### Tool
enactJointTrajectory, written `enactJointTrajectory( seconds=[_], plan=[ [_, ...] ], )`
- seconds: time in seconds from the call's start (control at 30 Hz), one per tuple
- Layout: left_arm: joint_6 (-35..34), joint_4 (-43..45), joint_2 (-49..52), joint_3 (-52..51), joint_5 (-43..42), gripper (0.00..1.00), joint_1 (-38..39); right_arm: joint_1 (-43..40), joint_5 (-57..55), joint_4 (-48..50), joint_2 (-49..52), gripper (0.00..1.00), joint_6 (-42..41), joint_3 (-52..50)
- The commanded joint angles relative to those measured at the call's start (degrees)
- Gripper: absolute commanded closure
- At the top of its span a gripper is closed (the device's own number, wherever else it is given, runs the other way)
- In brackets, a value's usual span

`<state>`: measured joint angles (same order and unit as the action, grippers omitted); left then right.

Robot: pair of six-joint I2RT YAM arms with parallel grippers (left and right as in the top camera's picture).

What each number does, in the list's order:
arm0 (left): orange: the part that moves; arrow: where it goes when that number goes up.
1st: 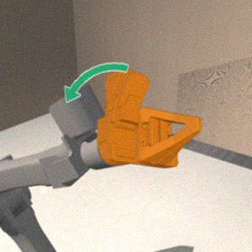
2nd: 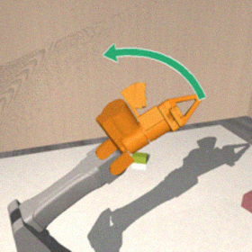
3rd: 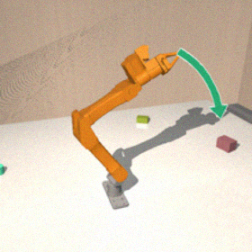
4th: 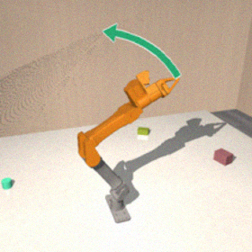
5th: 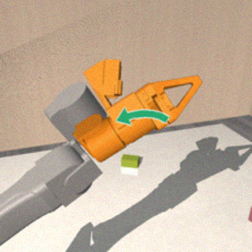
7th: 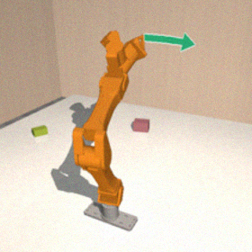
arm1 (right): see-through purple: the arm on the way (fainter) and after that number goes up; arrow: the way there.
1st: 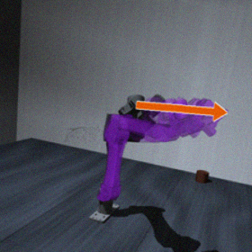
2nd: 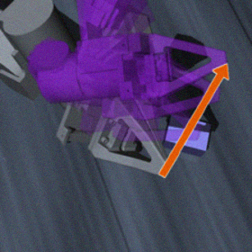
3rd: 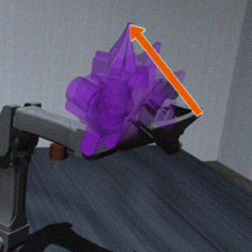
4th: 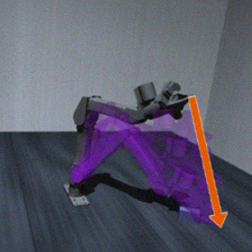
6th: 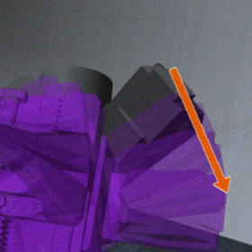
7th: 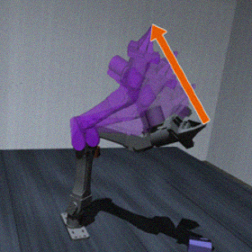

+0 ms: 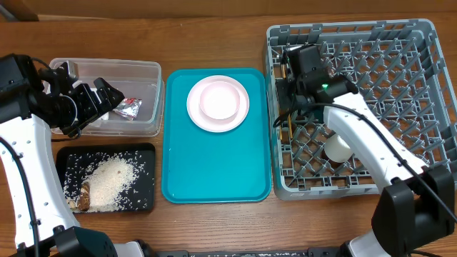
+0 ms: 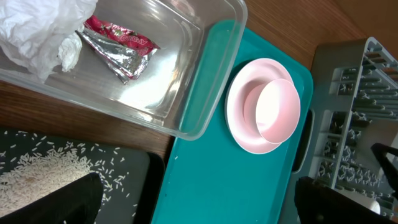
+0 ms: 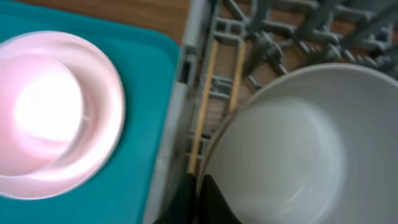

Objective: Sort waste into correct bins and load items into the dishwasher
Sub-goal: 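Grasp the bowl rim and tilt the bowl onto its side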

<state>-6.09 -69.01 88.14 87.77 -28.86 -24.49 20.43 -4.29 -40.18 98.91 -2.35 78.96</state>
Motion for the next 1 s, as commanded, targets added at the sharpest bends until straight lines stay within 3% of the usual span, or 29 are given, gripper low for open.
enactJointTrajectory(
  seconds=[0.0, 0.3, 0.4, 0.63, 0.97],
  plan=[
    [-0.8, 0.1, -0.5, 1.0, 0.0, 0.00, 0.1, -0.9, 12.3, 0.5, -3.2, 0.96, -0.5, 5.8],
    [-0.8, 0.1, -0.5, 1.0, 0.0, 0.00, 0.1, -14.6, 44.4, 3.6, -2.0, 0.96, -2.4, 6.9],
    [-0.8, 0.1, -0.5, 1.0, 0.0, 0.00, 0.1, -21.9, 58.6, 5.7, 1.8, 0.96, -2.3, 6.9],
    [-0.8, 0.1, -0.5, 1.0, 0.0, 0.00, 0.1, -30.0, 84.6, 14.1, 11.8, 0.96, -2.4, 6.9],
    [-0.8, 0.0, -0.5, 1.0, 4.6, 0.00, 0.1, -33.0, 90.6, 15.9, 20.0, 0.96, -5.2, 6.9]
  ],
)
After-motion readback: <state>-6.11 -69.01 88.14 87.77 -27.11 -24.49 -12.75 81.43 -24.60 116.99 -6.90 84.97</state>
